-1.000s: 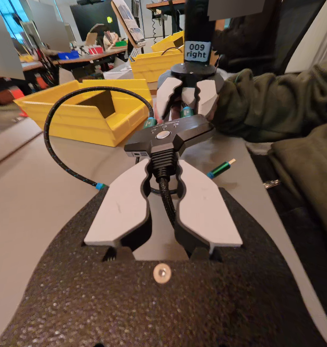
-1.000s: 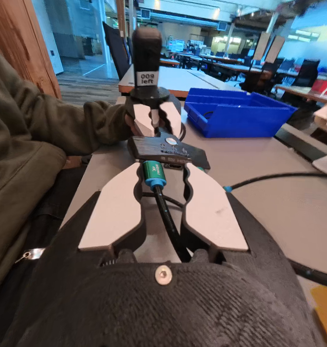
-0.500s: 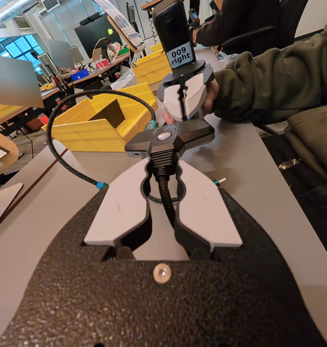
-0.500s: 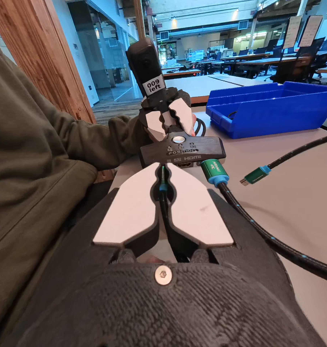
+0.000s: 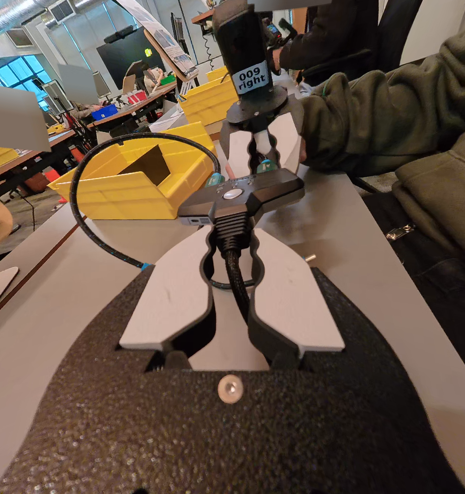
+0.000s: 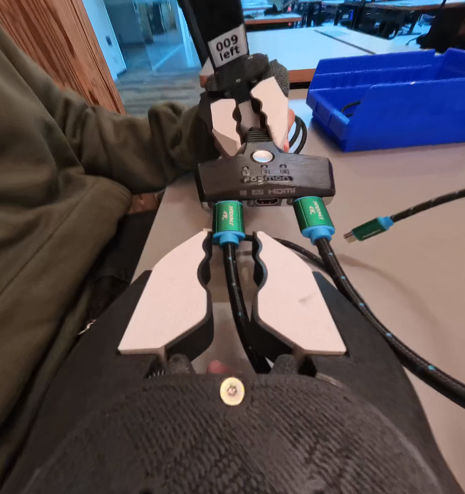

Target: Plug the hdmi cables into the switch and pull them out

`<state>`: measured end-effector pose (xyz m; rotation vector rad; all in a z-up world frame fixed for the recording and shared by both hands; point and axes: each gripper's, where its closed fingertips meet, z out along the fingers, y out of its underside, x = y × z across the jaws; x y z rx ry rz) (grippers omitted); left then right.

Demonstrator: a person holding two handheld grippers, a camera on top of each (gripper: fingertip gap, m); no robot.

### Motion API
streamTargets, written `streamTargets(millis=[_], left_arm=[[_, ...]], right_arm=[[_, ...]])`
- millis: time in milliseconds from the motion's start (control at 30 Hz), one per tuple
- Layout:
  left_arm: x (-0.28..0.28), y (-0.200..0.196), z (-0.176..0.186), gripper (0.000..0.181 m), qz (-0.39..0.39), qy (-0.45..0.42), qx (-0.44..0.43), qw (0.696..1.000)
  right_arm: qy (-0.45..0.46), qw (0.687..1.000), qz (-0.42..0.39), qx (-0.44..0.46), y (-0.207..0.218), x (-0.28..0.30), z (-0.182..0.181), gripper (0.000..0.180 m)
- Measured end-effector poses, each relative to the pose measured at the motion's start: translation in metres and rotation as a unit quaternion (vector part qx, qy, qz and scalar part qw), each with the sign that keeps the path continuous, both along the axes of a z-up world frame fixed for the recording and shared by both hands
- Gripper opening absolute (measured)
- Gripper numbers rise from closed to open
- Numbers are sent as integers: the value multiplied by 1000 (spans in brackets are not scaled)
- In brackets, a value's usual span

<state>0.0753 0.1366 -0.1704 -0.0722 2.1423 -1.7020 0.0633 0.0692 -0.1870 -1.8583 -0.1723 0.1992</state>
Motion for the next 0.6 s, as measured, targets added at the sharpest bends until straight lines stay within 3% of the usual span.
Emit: streamTargets(millis=[100,400,600], left_arm=[[0,1,4,23,-1,0,-14,1000],[2,1,-5,23,0,12,-8,1000],[2,2,-5,23,-1,18,-14,1000]], right_arm=[[9,998,-5,68,5,-2,23,22],[12,998,-13,60,10,2,15,28],[19,998,-4,68,12,0,16,22]])
